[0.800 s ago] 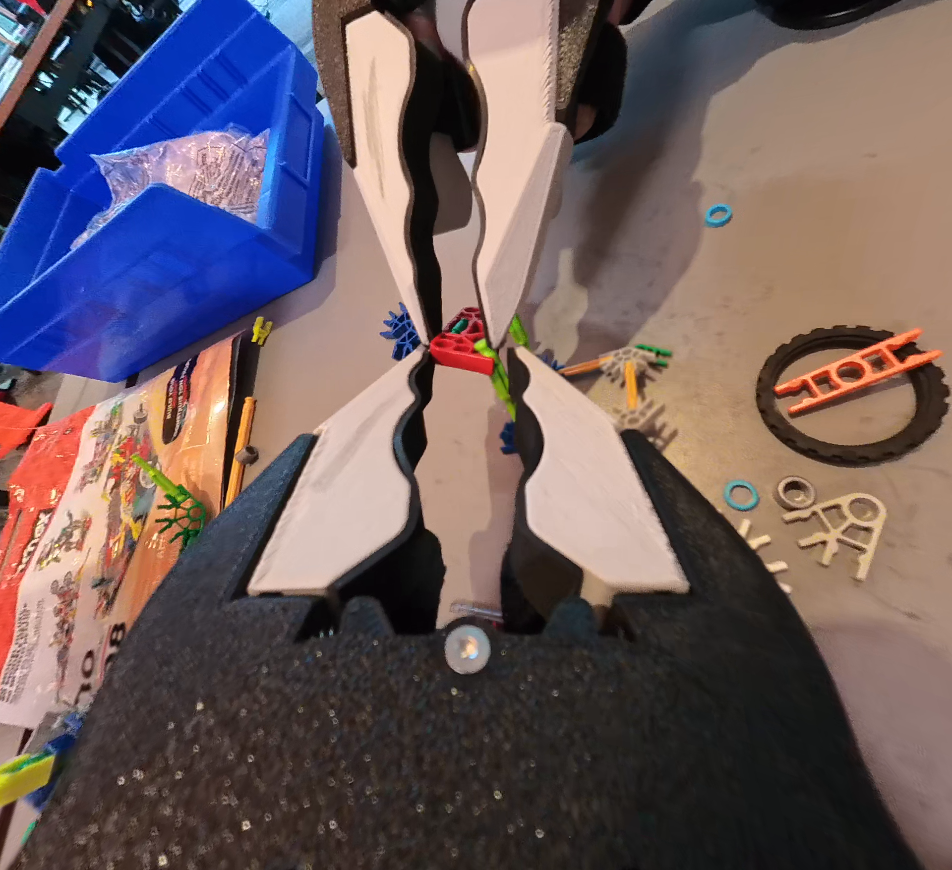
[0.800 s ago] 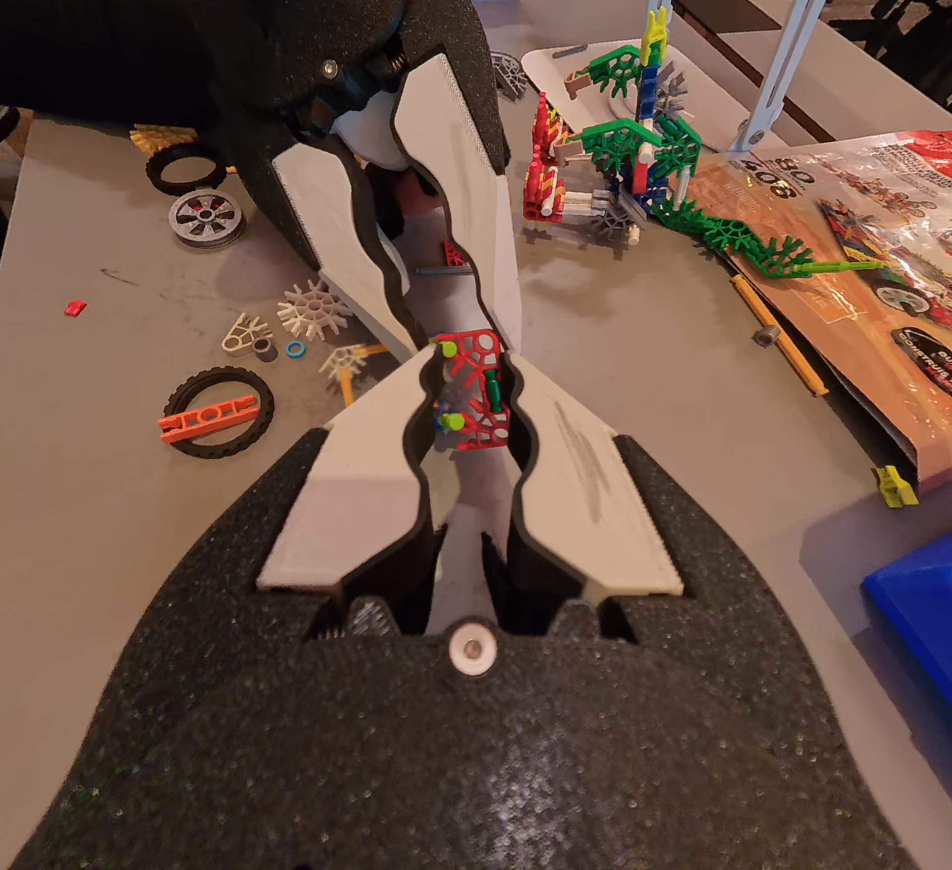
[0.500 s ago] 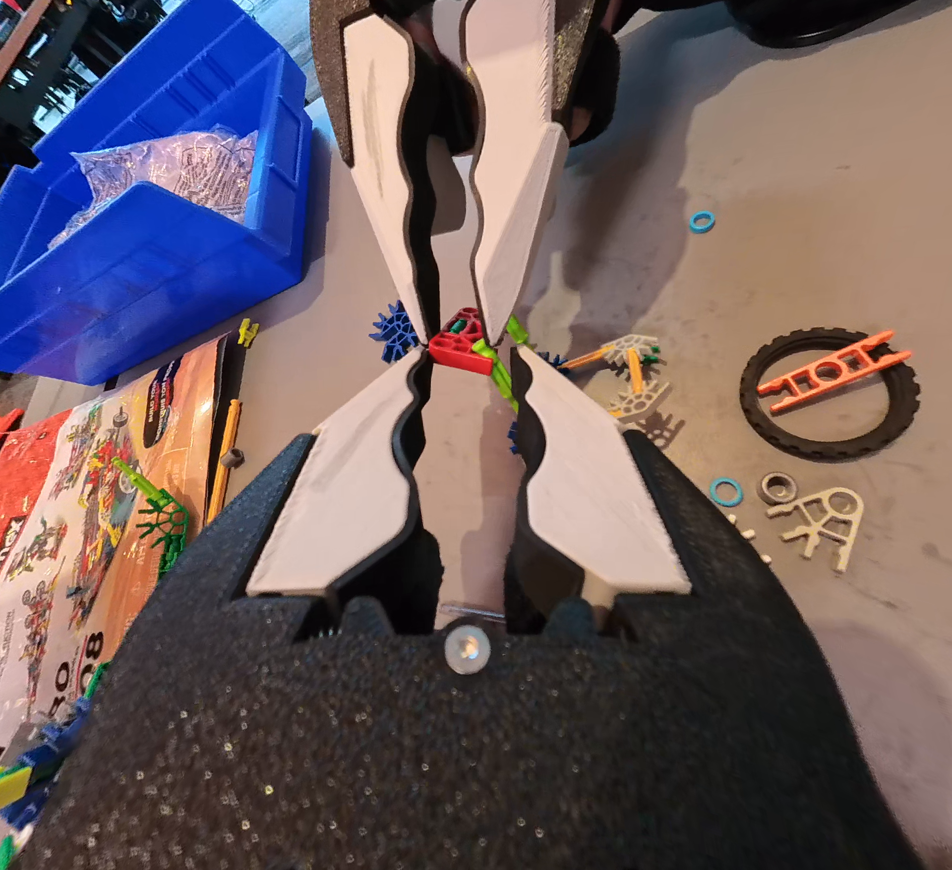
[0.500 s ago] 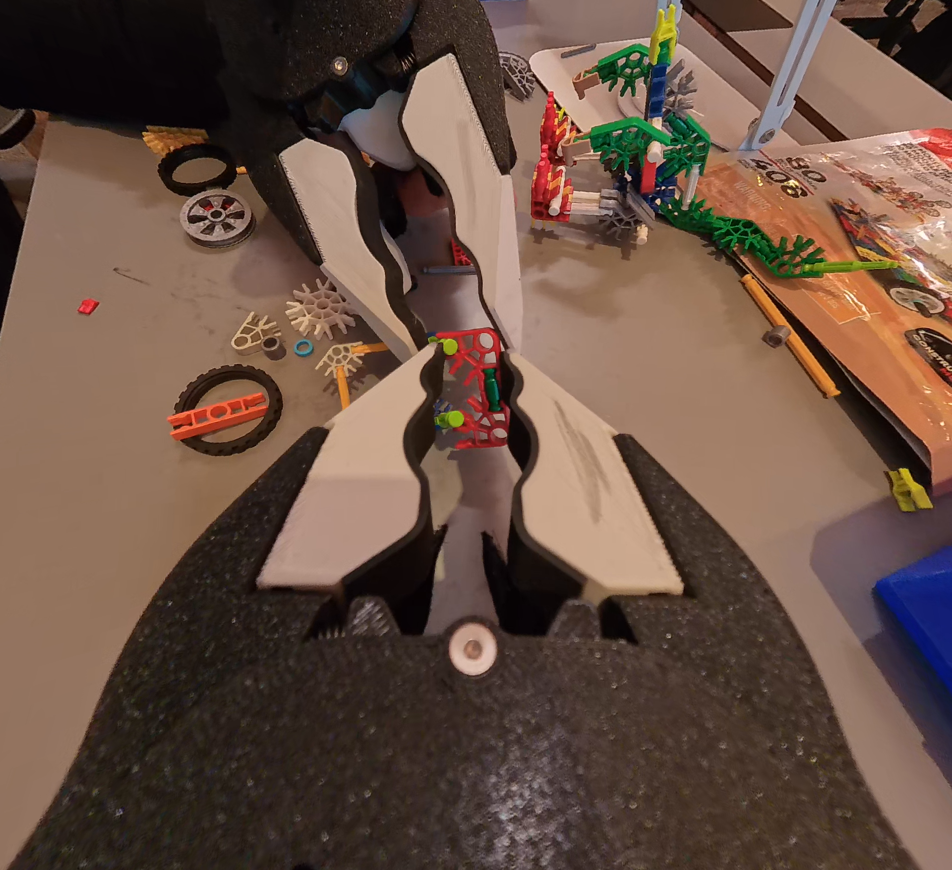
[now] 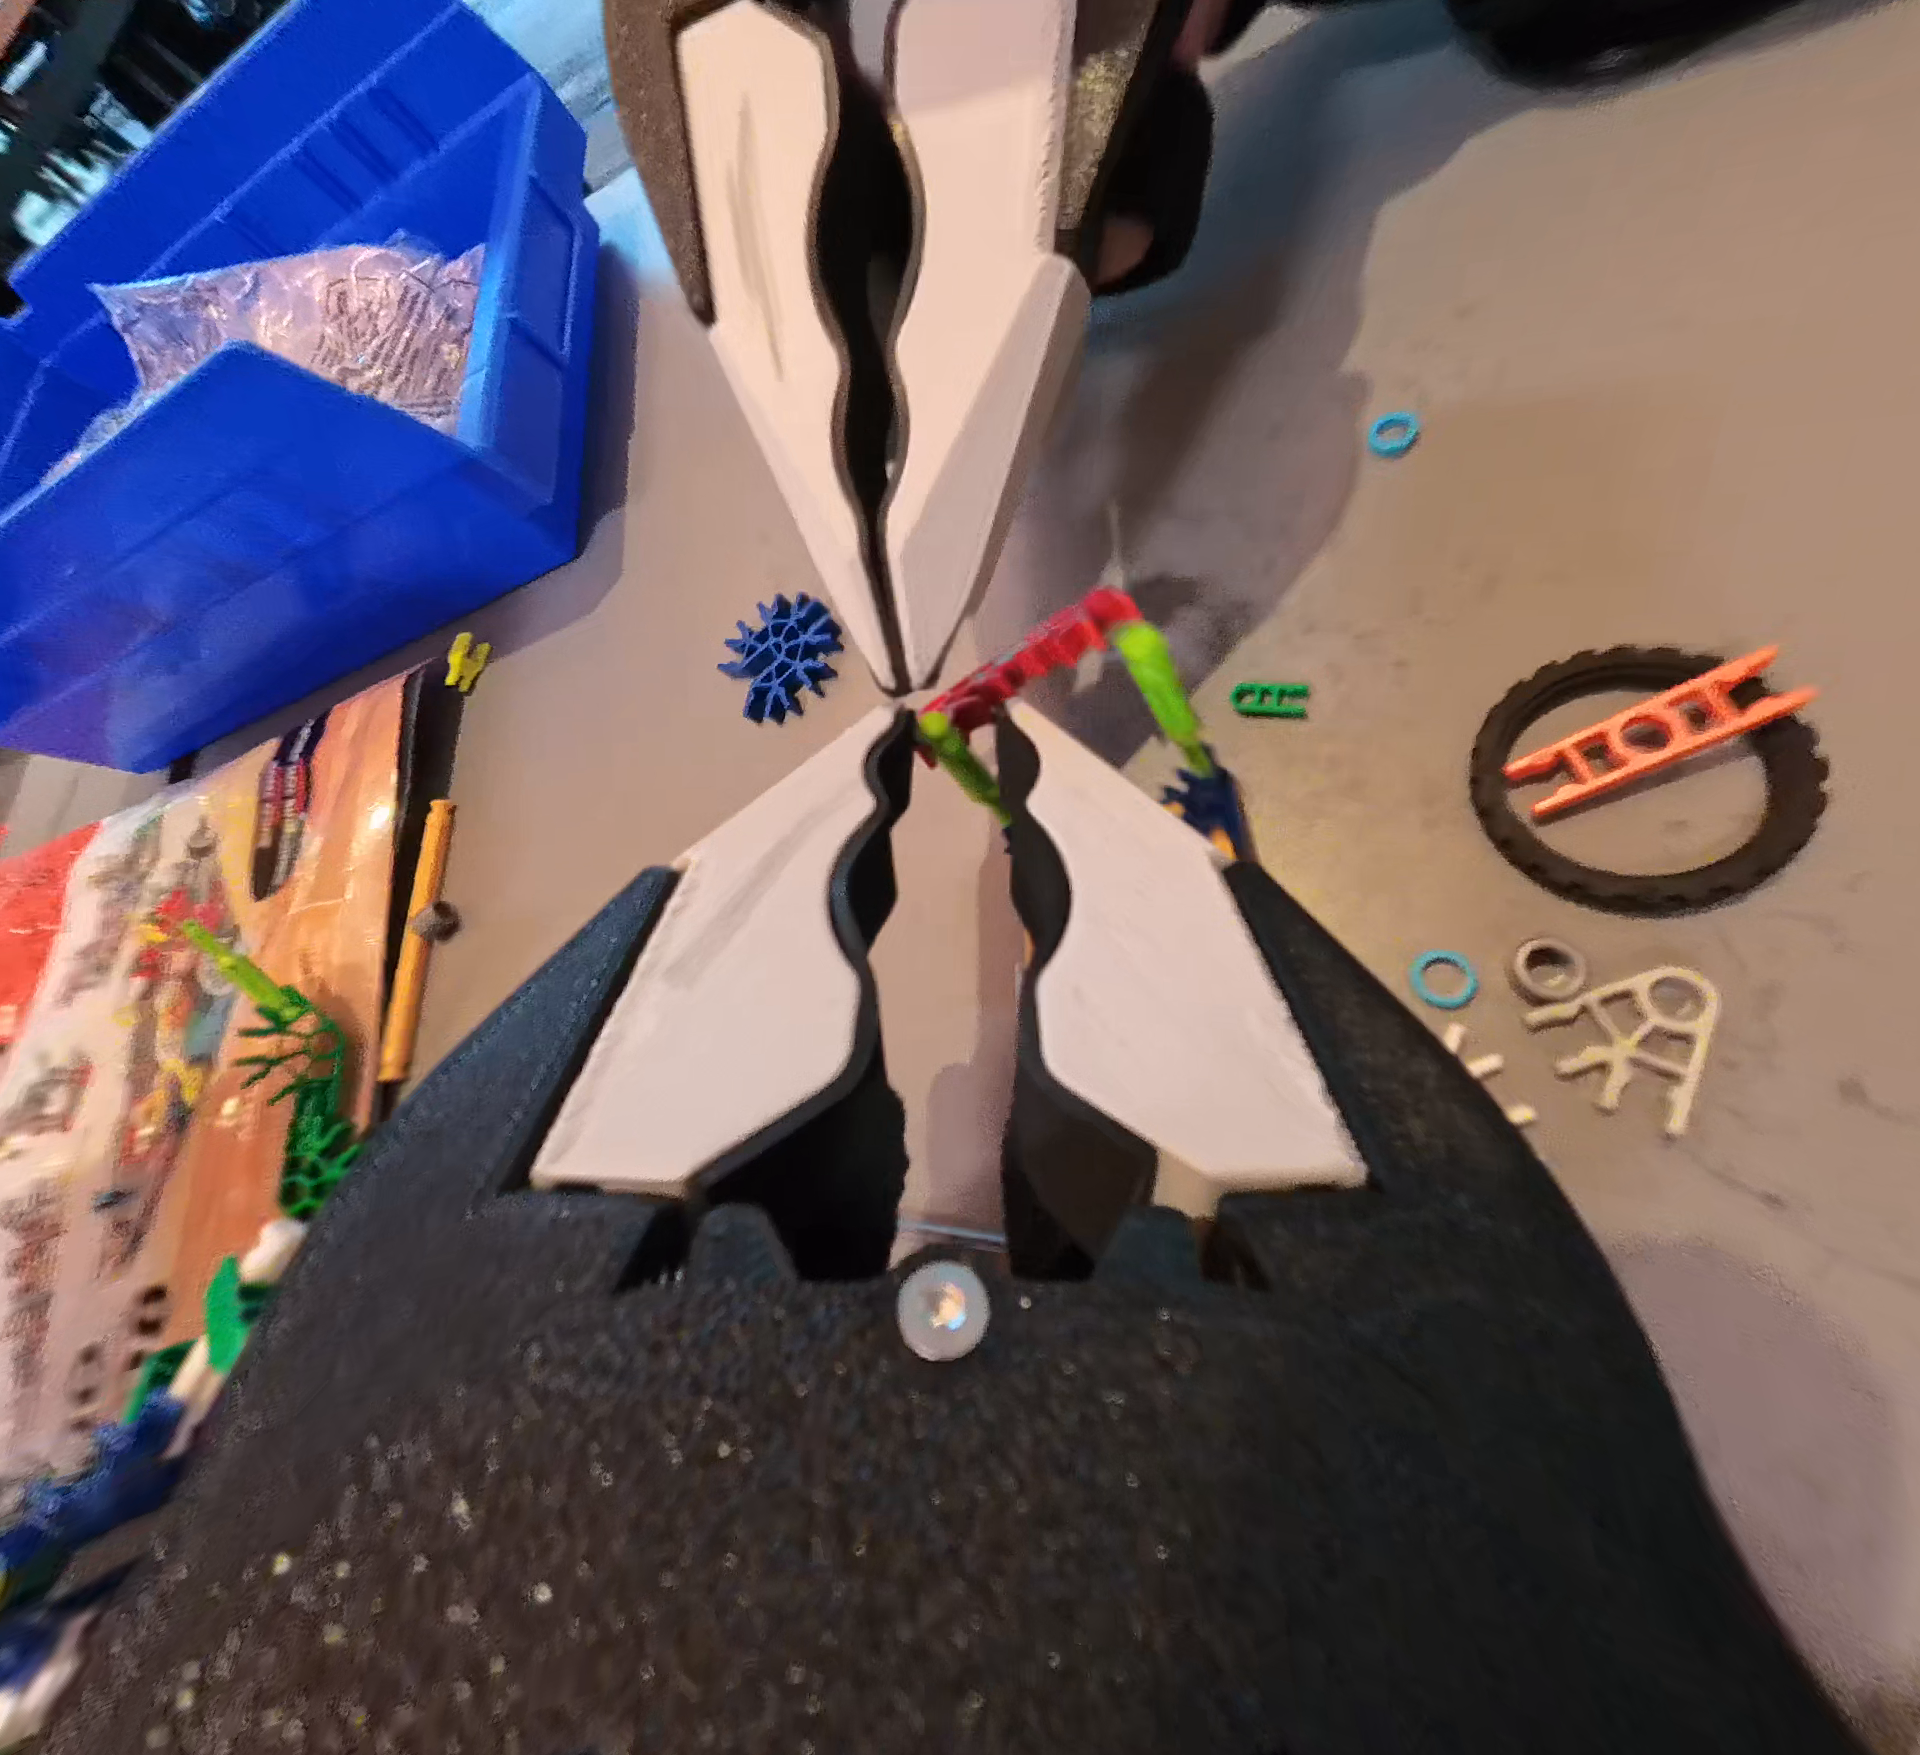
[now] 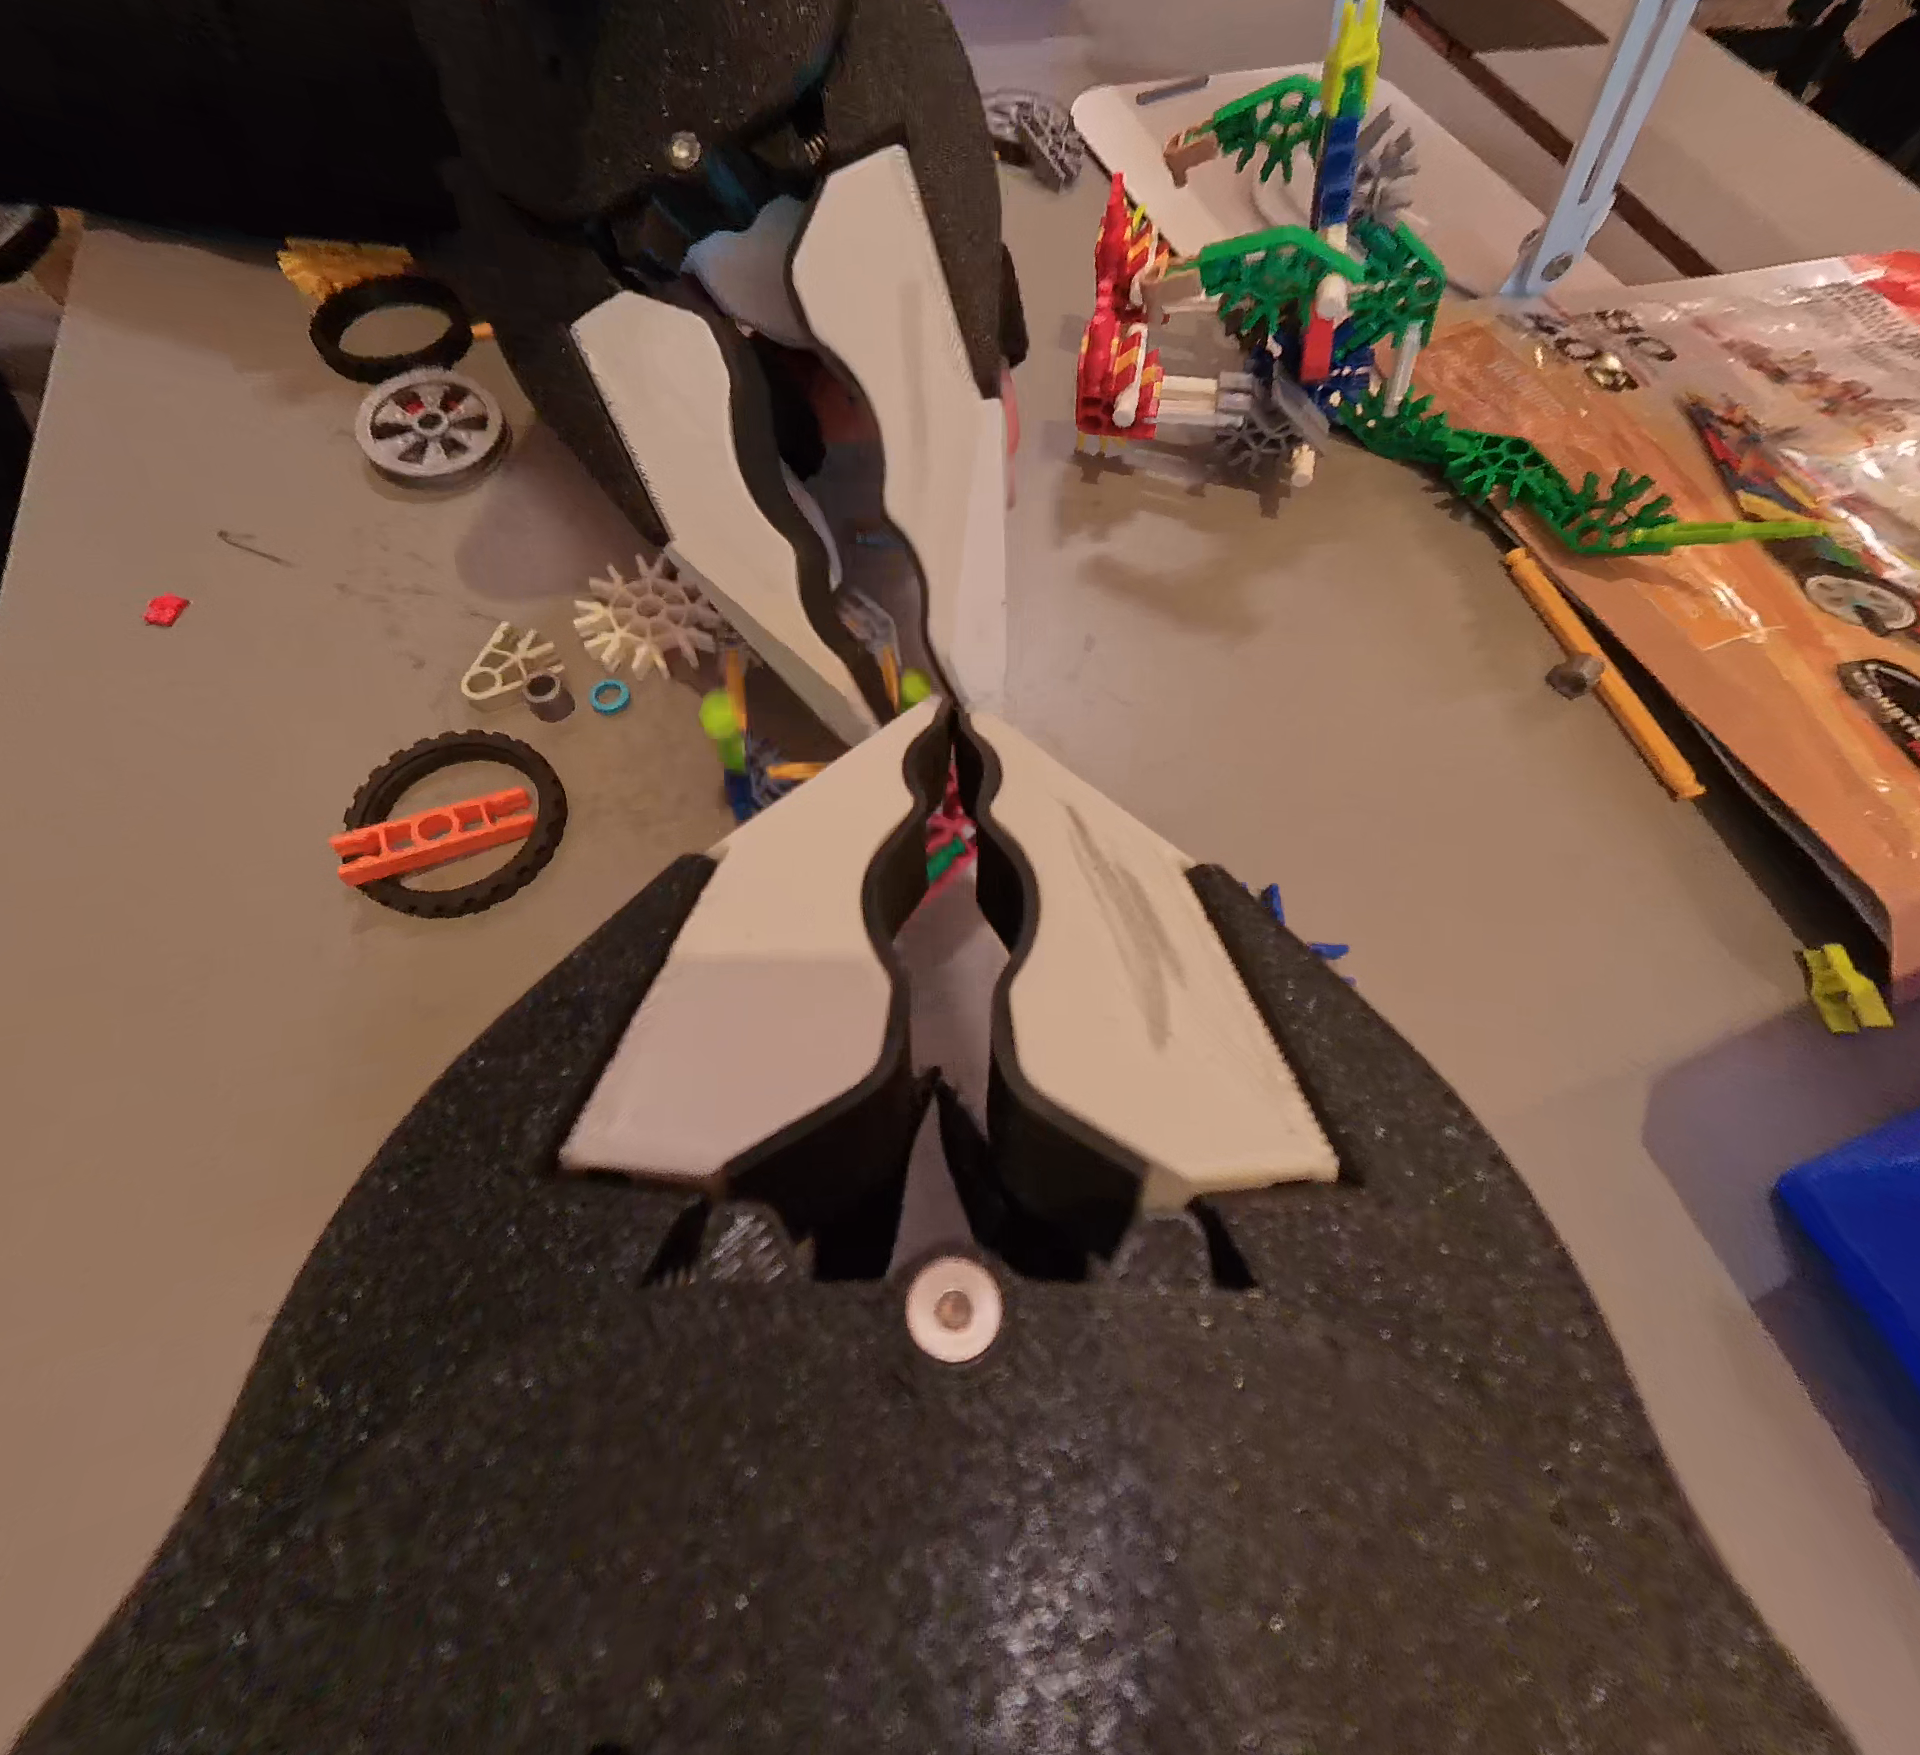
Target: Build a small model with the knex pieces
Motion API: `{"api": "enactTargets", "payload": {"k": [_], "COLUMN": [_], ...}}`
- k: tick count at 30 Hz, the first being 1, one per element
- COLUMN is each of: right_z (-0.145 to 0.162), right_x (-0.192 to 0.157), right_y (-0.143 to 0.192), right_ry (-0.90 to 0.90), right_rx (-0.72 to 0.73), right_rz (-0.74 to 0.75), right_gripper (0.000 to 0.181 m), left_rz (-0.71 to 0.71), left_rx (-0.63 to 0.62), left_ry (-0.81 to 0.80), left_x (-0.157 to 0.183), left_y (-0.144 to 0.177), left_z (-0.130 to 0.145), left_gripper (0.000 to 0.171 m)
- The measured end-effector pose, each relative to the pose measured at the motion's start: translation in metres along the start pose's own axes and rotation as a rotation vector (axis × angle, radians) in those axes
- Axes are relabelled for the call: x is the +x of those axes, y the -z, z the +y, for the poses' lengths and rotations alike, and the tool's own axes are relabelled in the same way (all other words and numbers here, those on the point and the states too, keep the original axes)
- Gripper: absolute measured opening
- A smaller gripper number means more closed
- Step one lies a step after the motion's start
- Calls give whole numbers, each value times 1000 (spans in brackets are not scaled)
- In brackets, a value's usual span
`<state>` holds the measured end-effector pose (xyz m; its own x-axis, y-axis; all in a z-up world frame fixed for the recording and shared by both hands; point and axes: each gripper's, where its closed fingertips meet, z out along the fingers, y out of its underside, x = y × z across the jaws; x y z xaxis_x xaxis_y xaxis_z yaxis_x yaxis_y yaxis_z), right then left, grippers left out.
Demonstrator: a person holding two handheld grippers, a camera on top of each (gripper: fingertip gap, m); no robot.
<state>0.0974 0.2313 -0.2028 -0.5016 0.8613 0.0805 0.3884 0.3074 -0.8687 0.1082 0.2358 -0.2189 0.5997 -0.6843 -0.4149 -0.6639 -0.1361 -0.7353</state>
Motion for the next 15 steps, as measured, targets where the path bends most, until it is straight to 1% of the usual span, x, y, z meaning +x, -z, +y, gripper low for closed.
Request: {"api": "enactTargets", "payload": {"k": [2,4,7,10,13,15], "right_z": [2,0,4,15,21,27], "right_x": [2,5,9,14,17,17], "right_y": [0,3,3,-1,-4,-8], "right_ry": [-10,-21,-31,-44,-49,-43], "right_rx": [-7,8,-13,-72,-110,-149], "right_rz": [4,17,39,61,82,88], "right_gripper": [0,0,1,17,30,29], "left_rz": [-16,-9,-19,-24,-17,0], "left_rx": [-53,-40,-34,-33,-51,-57], "left_ry": [-41,-13,4,29,68,95], "left_x": [0,-1,-6,-10,-14,-14], "left_y": [-4,-3,2,8,17,21], "left_z": [7,9,11,11,18,21], "left_gripper": [5,3,3,10,22,20]}}
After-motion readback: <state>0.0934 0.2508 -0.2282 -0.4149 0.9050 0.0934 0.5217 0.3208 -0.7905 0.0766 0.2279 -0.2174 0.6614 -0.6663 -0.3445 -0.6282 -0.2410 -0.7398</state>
